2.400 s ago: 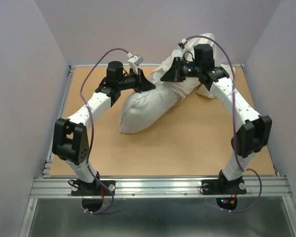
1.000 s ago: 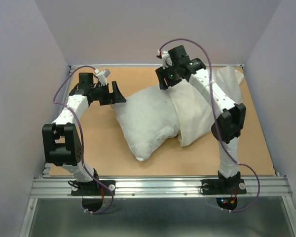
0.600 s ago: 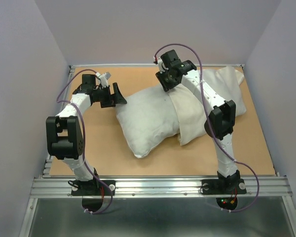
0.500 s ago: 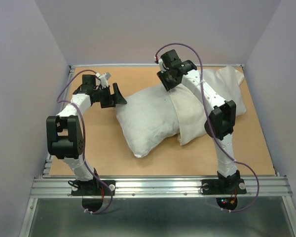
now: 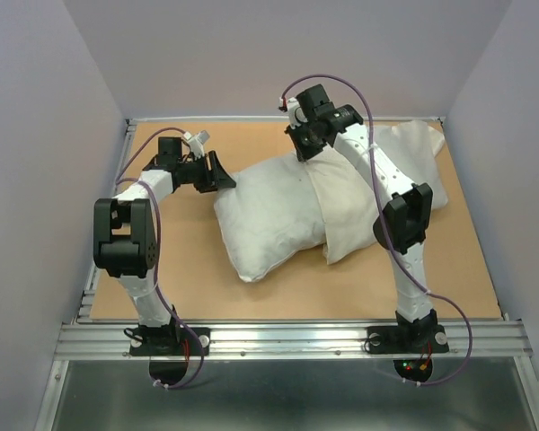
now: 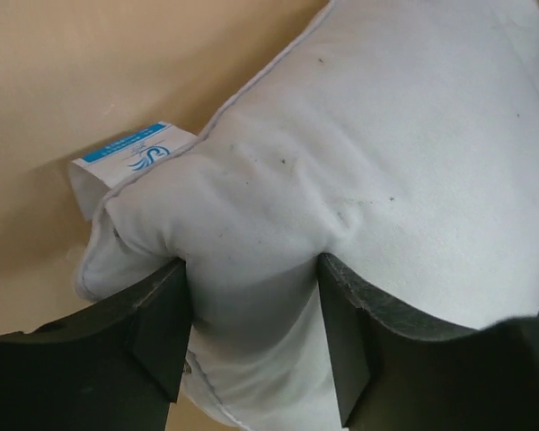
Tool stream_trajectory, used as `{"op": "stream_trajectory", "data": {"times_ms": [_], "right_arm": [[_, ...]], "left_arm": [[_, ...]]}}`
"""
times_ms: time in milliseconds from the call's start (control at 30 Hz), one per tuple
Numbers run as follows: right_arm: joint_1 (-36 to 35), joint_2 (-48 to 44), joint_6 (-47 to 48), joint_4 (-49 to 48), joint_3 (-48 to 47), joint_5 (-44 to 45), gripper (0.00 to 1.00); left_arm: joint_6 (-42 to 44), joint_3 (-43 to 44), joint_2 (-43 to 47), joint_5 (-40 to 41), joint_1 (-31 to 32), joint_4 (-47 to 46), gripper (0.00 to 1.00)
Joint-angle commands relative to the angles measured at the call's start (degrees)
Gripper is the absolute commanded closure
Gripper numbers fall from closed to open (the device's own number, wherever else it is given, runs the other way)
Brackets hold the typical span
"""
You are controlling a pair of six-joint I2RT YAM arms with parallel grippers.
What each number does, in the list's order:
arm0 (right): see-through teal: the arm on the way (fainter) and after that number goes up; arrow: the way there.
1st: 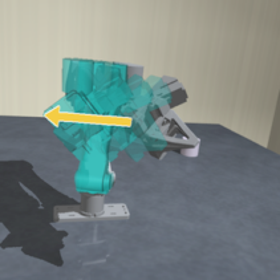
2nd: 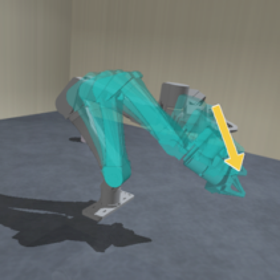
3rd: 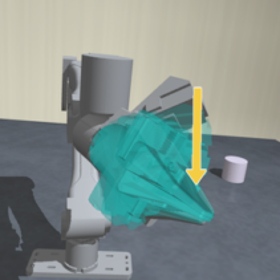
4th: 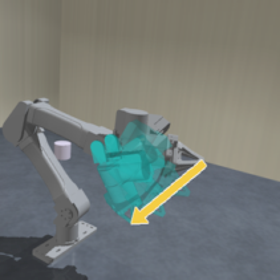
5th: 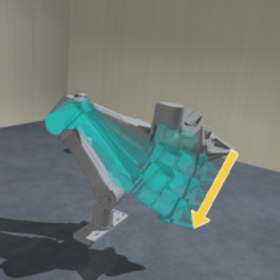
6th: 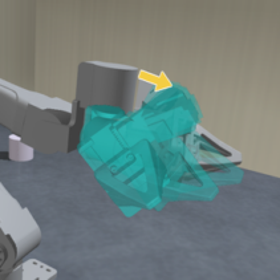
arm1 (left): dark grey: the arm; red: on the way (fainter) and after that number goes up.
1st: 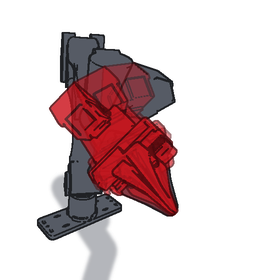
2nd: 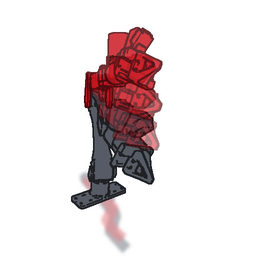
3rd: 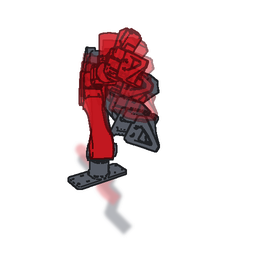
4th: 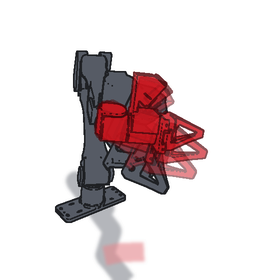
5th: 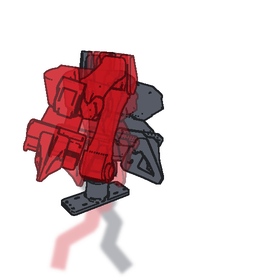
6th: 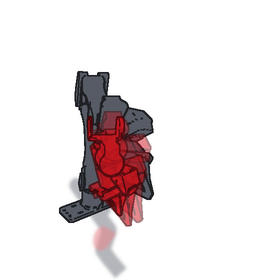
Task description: Put the pillow into the pillowcase
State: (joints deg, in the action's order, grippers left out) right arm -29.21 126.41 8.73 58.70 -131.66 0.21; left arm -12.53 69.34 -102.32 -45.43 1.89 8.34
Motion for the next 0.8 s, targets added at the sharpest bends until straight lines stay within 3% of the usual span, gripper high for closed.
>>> {"op": "stream_trajectory", "data": {"times_ms": [0,33,100,133,200,267,300,400,533,600,633,700,733,767], "right_arm": [[-0.2,-3.1,-5.6,-3.6,-6.9,-30.4,0.99],[-1.2,-2.8,-10.3,-7.0,-7.9,-33.4,0.99],[-3.6,-1.4,-14.7,-10.3,-10.5,-40.4,0.99],[-4.4,0.4,-19.7,-13.8,-14.7,-42.0,0.99],[-6.5,1.3,-26.1,-17.4,-18.3,-44.9,0.99],[-6.7,0.6,-29.8,-23.2,-19.1,-45.2,0.99],[-6.6,-1.4,-31.0,-24.8,-18.3,-42.9,0.99],[-6.7,-4.8,-29.3,-30.5,-16.5,-37.4,0.99],[-6.6,-8.0,-25.2,-37.1,-16.5,-32.4,1.0],[-6.6,-9.7,-24.5,-40.5,-17.6,-30.1,0.99],[-6.7,-11.5,-22.4,-41.9,-18.1,-28.4,0.99],[-6.9,-14.9,-18.5,-42.6,-15.9,-25.0,0.99],[-7.0,-17.0,-17.3,-42.7,-10.1,-24.6,0.99],[-7.2,-22.4,-16.1,-42.7,-5.8,-24.6,1.0]], "left_arm": [[-10.0,0.6,-2.2,-11.5,5.0,-18.1,0.49],[-12.6,1.8,-3.1,-14.2,6.3,-21.7,0.63],[-24.2,2.8,-3.9,-16.6,9.9,-36.3,0.78],[-35.7,2.9,-4.7,-17.8,10.8,-50.1,0.88],[-49.0,2.5,-6.0,-18.0,12.6,-66.2,1.0],[-61.8,1.8,-8.7,-14.7,12.7,-83.0,1.0],[-72.2,2.9,-9.7,-13.4,12.6,-94.9,1.0],[-67.9,7.1,-8.2,-11.4,12.0,-92.6,1.0],[-59.7,20.8,-5.8,-10.6,10.4,-85.8,1.0],[-46.1,24.1,-1.4,-9.3,9.7,-76.3,1.0],[-37.1,26.5,1.3,-11.4,9.8,-70.2,1.0],[-29.0,25.6,3.9,-17.5,10.0,-66.2,1.0],[-25.0,24.2,5.1,-20.0,10.1,-63.5,1.0],[-12.7,22.6,8.1,-22.0,10.2,-54.1,1.0]]}}
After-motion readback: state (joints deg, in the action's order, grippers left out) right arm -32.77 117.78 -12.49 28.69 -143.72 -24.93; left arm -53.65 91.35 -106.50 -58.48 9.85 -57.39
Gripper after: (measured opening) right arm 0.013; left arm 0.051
